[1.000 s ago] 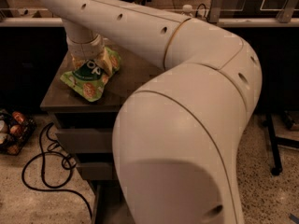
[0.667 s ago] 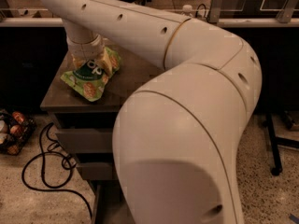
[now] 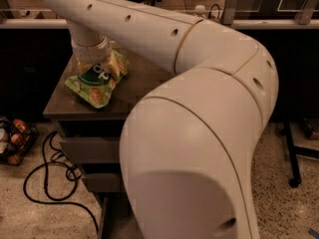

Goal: Place green rice chip bag into bottom drawer

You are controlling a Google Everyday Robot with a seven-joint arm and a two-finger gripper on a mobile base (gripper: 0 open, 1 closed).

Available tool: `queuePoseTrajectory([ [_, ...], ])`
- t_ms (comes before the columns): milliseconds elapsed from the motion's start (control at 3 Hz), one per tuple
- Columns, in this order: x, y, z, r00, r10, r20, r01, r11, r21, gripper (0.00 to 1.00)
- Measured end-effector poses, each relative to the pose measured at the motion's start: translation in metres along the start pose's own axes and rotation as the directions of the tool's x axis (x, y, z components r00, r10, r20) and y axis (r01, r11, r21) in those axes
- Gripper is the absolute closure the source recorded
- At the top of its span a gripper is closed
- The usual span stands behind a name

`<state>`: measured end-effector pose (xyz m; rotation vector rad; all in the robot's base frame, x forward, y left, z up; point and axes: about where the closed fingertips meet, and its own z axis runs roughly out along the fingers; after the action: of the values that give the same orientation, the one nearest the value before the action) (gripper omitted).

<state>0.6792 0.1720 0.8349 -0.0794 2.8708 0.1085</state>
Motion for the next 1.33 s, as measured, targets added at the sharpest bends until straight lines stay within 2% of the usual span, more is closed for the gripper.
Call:
queuePoseTrajectory([
  [333, 0.000, -0.001, -0.011, 0.999, -0.046, 0.018, 0.046, 0.9989, -0.009, 1.00],
  [667, -0.002, -0.012, -0.042, 0.992, -0.118, 0.049, 0.118, 0.9930, -0.009, 1.00],
  [1000, 0.001, -0.025, -0.080, 0.977, -0.190, 0.097, 0.194, 0.9805, -0.031, 1.00],
  [1333, 0.012, -0.042, -0.115, 0.956, -0.246, 0.158, 0.256, 0.9653, -0.049, 1.00],
])
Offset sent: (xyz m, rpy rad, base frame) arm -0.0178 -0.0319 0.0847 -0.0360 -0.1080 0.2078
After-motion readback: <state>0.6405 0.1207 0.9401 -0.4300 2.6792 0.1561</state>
